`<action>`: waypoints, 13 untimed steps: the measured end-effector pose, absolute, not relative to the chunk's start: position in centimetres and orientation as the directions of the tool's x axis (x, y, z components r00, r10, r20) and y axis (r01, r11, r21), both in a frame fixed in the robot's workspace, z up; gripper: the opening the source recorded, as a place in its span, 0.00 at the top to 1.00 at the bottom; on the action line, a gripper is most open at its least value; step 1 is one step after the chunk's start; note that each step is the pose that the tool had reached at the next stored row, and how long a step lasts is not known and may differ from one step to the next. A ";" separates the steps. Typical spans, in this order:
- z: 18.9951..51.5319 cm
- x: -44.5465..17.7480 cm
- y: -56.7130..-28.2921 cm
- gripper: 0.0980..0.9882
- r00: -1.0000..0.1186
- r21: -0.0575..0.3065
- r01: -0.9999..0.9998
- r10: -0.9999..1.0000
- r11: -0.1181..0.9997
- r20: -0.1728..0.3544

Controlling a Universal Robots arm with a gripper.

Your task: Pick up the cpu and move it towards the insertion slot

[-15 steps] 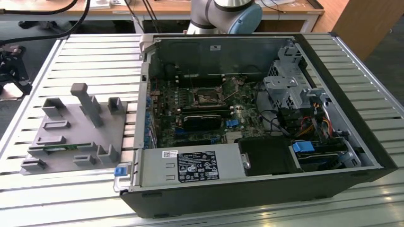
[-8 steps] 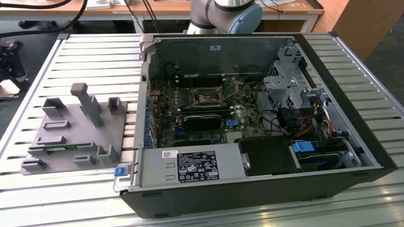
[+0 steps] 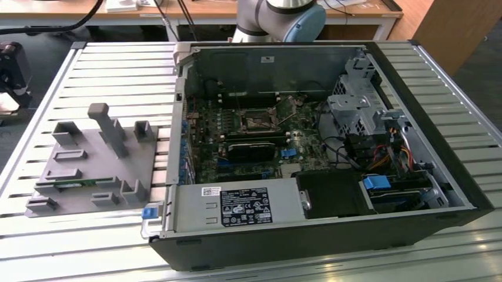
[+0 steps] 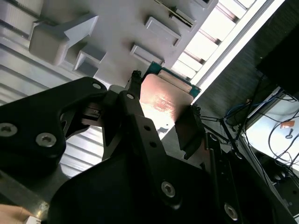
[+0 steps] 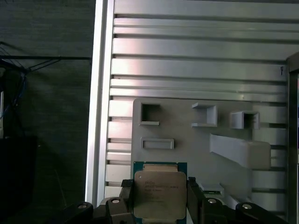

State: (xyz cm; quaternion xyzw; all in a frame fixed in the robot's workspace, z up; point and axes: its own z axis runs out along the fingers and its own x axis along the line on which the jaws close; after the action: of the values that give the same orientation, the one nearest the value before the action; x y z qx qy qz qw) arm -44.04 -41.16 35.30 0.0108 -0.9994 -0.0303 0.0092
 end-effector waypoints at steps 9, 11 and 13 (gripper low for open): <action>36.7 -44.0 -41.2 0.50 -1.000 0.061 -0.021 -0.022 0.998 0.018; 37.0 -44.0 -41.2 0.50 -1.000 0.061 -0.021 -0.022 0.998 0.018; 37.4 -44.0 -41.2 0.50 -1.000 0.061 -0.021 -0.022 0.998 0.018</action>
State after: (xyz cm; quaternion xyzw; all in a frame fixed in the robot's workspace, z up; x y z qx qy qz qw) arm -44.04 -41.16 37.38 0.0108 -0.9994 -0.0303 0.0092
